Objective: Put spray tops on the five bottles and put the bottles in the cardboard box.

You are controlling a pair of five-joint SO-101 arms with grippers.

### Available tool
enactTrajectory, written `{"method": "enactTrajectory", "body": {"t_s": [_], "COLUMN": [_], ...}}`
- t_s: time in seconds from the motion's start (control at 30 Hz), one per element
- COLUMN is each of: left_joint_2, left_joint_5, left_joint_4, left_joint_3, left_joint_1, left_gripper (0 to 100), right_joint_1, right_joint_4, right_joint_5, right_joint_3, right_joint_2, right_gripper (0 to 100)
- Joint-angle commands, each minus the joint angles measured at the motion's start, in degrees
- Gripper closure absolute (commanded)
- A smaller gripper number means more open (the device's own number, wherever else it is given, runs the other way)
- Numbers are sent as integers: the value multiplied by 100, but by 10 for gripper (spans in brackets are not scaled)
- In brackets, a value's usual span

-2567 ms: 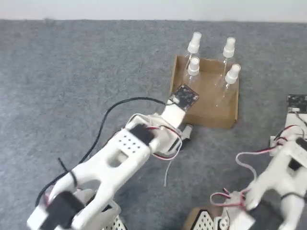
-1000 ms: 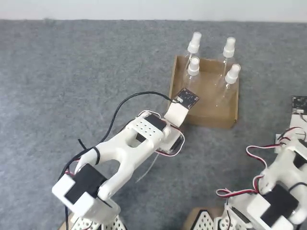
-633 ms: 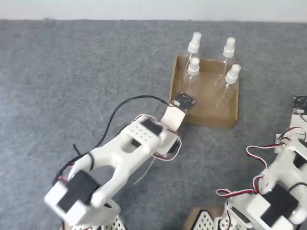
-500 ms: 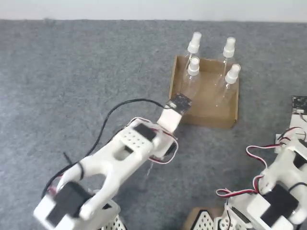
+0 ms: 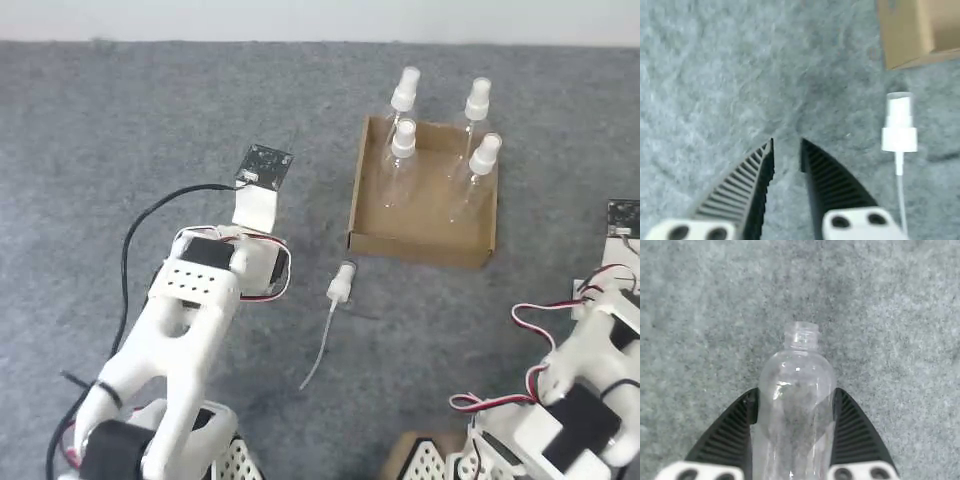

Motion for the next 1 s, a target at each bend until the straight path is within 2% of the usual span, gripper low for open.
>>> {"method": "enactTrajectory", "body": {"t_s": [0.0,0.07,0.27,0.33,0.5,0.6,0.97], "left_joint_2": [-396,-404,9,352,1143,1451,2391], "left_joint_5": [-132,-132,44,123,123,114,123], "left_joint_4": [105,105,97,97,97,0,-580], "left_joint_3": [-259,-295,-734,-892,-1270,-1376,-1411], "left_joint_1": [448,774,1407,1433,1442,1442,1442], "left_gripper": [812,780,780,780,780,780,780], "right_joint_1": [-101,-84,-92,-92,-84,-84,-92], "right_joint_4": [-4,4,4,4,4,4,514], "right_joint_5": [35,35,53,44,35,62,70], "right_joint_3": [70,70,70,70,79,79,35], "right_joint_2": [207,207,207,207,207,189,145], "right_gripper": [987,987,982,939,757,690,679]}}
